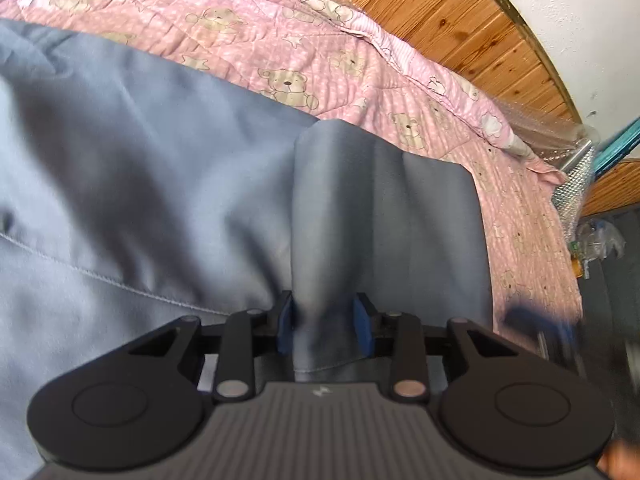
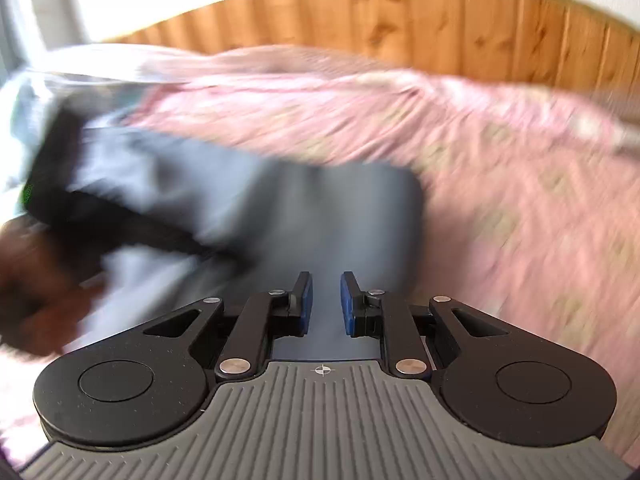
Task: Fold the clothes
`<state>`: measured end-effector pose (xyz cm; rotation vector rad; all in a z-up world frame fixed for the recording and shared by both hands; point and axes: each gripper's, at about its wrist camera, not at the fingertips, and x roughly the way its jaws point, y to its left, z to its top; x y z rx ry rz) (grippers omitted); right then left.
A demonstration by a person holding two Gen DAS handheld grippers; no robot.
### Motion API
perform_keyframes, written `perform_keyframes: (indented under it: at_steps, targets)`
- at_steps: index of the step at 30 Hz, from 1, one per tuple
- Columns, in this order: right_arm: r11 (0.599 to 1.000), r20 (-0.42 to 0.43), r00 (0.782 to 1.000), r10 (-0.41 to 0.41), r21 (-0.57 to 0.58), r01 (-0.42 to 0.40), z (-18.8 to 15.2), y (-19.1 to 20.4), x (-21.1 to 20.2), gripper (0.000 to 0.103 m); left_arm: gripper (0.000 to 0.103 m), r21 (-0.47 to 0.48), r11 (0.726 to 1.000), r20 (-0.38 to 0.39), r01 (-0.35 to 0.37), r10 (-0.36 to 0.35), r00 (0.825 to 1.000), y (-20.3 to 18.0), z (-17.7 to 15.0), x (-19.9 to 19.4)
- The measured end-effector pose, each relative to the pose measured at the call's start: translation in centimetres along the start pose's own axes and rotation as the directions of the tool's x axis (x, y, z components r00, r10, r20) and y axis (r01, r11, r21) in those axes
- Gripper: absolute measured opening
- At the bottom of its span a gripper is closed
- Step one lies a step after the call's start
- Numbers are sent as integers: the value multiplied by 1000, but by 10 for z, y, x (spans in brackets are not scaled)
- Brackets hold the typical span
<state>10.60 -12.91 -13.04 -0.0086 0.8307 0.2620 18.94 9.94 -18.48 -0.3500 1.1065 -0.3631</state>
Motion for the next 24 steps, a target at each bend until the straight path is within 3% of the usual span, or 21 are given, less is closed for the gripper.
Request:
perform_keyframes:
  at_steps: [4, 6, 8, 9, 11, 12, 13, 17, 19, 21, 24]
  targets:
    - [997, -32, 997, -74, 4, 74, 41, -30, 53, 15, 41, 32, 997, 29, -64, 64, 998, -10, -1, -12]
    - [998, -120, 991, -63, -1, 63, 38, -40, 88, 11, 42, 41, 995, 37, -89, 87, 996, -12, -4, -18]
    - [997, -125, 989, -72, -30, 69, 33, -40, 95, 10, 42, 42, 994, 39, -99, 98, 994, -12, -6, -23]
    - [998, -108, 993, -57, -13, 55, 31, -42, 90, 12, 43, 38, 995, 38, -93, 91, 995, -11, -7, -26]
    - [992, -58, 998, 29, 127, -21, 30, -59, 69, 21, 46, 25, 997, 35, -73, 72, 997, -8, -10, -29]
    - [979, -27, 997, 68, 196, -61, 26, -67, 57, 41, 47, 21, 998, 32, -62, 61, 998, -7, -11, -29]
    - [958, 0, 994, 108, 266, -104, 14, -74, 42, 53, 47, 21, 998, 28, -51, 50, 998, -6, -11, -27]
    - [823, 39, 946, 321, 484, -299, -50, -101, 19, 46, 47, 17, 999, 3, -36, 36, 999, -4, -12, -16]
    - [777, 39, 936, 351, 545, -314, -73, -114, 27, 43, 47, 14, 999, -14, -30, 30, 999, -3, -12, -9]
    - [735, 64, 922, 381, 584, -344, -82, -127, 38, 43, 47, 4, 1000, -23, -28, 28, 999, -1, -12, -6]
    - [665, 78, 867, 492, 609, -432, -80, -132, 58, 43, 47, -16, 999, -32, -28, 28, 999, 4, -12, -2]
